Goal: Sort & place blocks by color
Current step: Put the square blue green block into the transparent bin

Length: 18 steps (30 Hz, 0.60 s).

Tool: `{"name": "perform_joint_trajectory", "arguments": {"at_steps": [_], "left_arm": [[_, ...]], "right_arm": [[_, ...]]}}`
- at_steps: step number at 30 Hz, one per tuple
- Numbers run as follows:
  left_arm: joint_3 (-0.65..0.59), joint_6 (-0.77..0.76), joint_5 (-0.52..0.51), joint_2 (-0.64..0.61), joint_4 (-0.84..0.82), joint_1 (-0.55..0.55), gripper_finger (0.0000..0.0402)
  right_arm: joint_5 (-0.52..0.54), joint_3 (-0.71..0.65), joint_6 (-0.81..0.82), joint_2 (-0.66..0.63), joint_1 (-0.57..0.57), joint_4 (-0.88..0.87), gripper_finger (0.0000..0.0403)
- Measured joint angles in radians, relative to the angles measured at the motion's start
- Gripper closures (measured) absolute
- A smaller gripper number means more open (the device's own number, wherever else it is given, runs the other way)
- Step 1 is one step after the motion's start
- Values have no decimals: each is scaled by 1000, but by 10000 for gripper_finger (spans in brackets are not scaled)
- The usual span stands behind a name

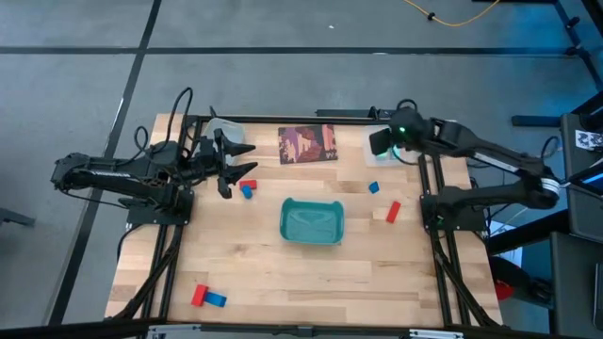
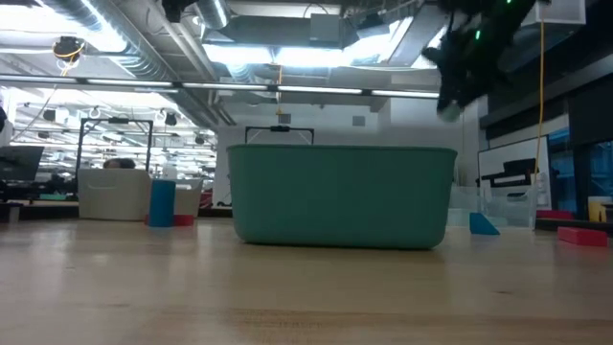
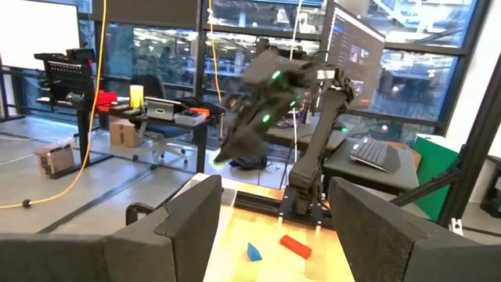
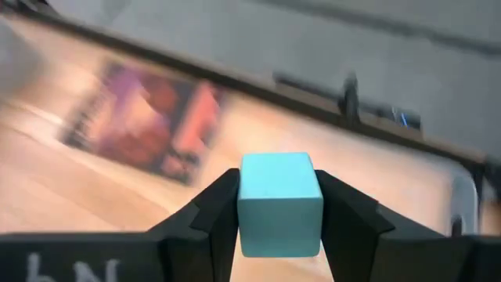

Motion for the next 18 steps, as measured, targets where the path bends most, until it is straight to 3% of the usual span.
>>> {"name": "perform_joint_trajectory", "arguments": {"at_steps": [4, 12, 18], "left_arm": [[0, 0, 0, 0, 1, 0, 173], [0, 0, 0, 0, 5, 0, 173], [0, 0, 0, 0, 5, 0, 173]], "right_arm": [[-87, -65, 1, 73, -105, 1, 256], [-106, -177, 36, 154, -286, 59, 256], [-112, -267, 57, 185, -356, 137, 256]]}}
